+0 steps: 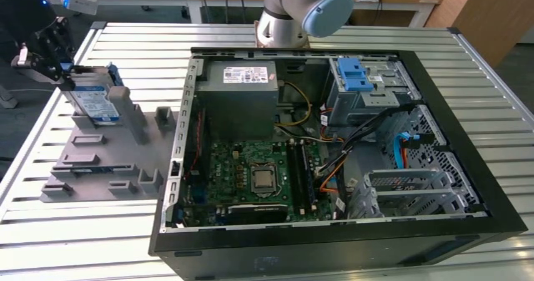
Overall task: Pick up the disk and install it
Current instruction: 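Pick up the disk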
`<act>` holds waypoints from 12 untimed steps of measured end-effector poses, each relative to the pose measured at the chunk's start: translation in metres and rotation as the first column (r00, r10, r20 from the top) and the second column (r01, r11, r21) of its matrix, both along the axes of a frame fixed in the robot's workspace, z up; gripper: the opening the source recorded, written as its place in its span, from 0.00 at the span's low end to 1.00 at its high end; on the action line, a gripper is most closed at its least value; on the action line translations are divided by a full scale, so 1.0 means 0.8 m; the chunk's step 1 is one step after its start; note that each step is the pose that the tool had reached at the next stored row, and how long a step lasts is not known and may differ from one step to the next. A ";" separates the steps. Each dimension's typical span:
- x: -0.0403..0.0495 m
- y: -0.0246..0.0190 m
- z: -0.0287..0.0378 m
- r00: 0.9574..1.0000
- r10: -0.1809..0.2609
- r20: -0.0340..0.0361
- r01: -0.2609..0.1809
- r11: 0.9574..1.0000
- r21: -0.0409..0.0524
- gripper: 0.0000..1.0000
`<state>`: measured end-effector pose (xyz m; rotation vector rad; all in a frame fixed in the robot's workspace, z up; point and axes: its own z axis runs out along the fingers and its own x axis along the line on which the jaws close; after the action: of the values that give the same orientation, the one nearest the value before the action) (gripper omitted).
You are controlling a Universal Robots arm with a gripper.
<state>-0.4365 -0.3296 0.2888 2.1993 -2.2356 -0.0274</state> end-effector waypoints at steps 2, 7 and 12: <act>0.000 0.0000 0.0000 1.000 0.000 0.000 0.000 1.000 0.000 0.36; 0.000 0.0000 0.0010 1.000 0.000 0.000 0.000 1.000 0.000 0.36; 0.000 0.0000 0.0024 1.000 0.000 0.000 0.000 1.000 0.000 0.36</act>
<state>-0.4365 -0.3296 0.2907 2.1996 -2.2353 -0.0273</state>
